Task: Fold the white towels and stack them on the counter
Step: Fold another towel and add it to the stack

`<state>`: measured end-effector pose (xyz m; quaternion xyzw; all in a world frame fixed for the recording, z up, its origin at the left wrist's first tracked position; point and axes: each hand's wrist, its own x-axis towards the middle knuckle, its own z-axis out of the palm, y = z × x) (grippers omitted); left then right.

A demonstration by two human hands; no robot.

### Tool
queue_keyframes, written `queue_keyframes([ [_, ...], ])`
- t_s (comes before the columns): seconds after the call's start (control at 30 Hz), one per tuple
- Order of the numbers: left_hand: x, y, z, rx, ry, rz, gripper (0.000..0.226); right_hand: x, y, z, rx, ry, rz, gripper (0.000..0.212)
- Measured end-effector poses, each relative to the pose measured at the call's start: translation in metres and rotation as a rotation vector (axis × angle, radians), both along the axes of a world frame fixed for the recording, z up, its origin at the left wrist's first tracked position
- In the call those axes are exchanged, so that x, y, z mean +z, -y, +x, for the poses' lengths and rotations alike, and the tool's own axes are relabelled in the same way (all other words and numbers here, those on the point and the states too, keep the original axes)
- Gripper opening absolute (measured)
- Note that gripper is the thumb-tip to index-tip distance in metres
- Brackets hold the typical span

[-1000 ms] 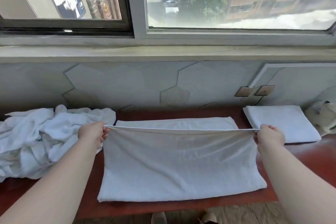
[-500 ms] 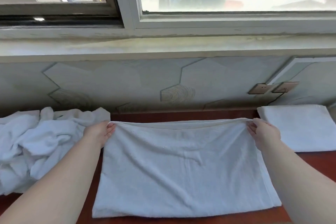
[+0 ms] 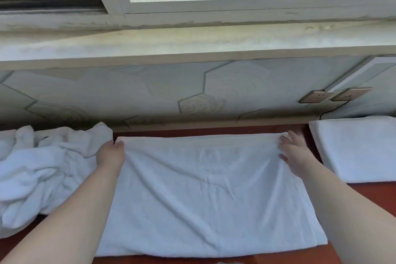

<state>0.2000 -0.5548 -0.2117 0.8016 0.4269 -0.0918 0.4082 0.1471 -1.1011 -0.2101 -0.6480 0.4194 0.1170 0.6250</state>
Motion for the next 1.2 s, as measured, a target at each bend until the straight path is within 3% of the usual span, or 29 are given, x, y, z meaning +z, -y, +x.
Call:
queue_keyframes([
  [0.07,-0.003,0.007,-0.003,-0.234,-0.03,0.145,0.056,-0.001,-0.001,0.003,0.16,0.003,-0.072,0.082],
  [0.13,-0.003,0.02,-0.011,-0.466,0.011,0.251,0.07,-0.001,-0.004,0.003,0.445,-0.016,-0.337,0.079],
  [0.23,-0.008,0.041,-0.019,-0.871,0.045,0.549,0.06,-0.01,-0.018,0.002,0.87,-0.002,-0.863,0.062],
  [0.33,-0.011,0.072,-0.013,-1.141,0.075,0.565,0.043,-0.016,-0.043,0.008,1.063,0.007,-1.115,0.046],
  [0.5,-0.014,0.101,0.004,-1.294,-0.001,0.604,0.033,-0.017,-0.059,0.027,1.245,-0.06,-1.263,0.036],
  [0.63,-0.008,0.107,0.013,-1.421,-0.087,0.637,0.016,-0.013,-0.055,0.037,1.376,-0.118,-1.241,0.03],
  [0.77,0.004,0.109,0.032,-1.21,0.068,0.602,0.017,0.0,-0.042,0.061,1.214,-0.096,-0.998,0.023],
  [0.9,-0.003,0.118,0.039,-1.151,-0.03,0.533,0.015,-0.005,-0.041,0.073,1.219,-0.12,-1.12,0.028],
  [0.97,-0.013,0.12,0.036,-1.125,-0.078,0.496,0.028,-0.009,-0.041,0.072,1.229,-0.169,-1.169,0.03],
  [1.1,-0.023,0.12,0.025,-0.95,0.0,0.516,0.024,-0.013,-0.031,0.068,1.069,-0.092,-1.274,0.028],
  [1.2,-0.027,0.128,0.011,-0.913,0.035,0.582,0.043,-0.017,-0.023,0.066,1.126,-0.13,-1.248,0.043],
])
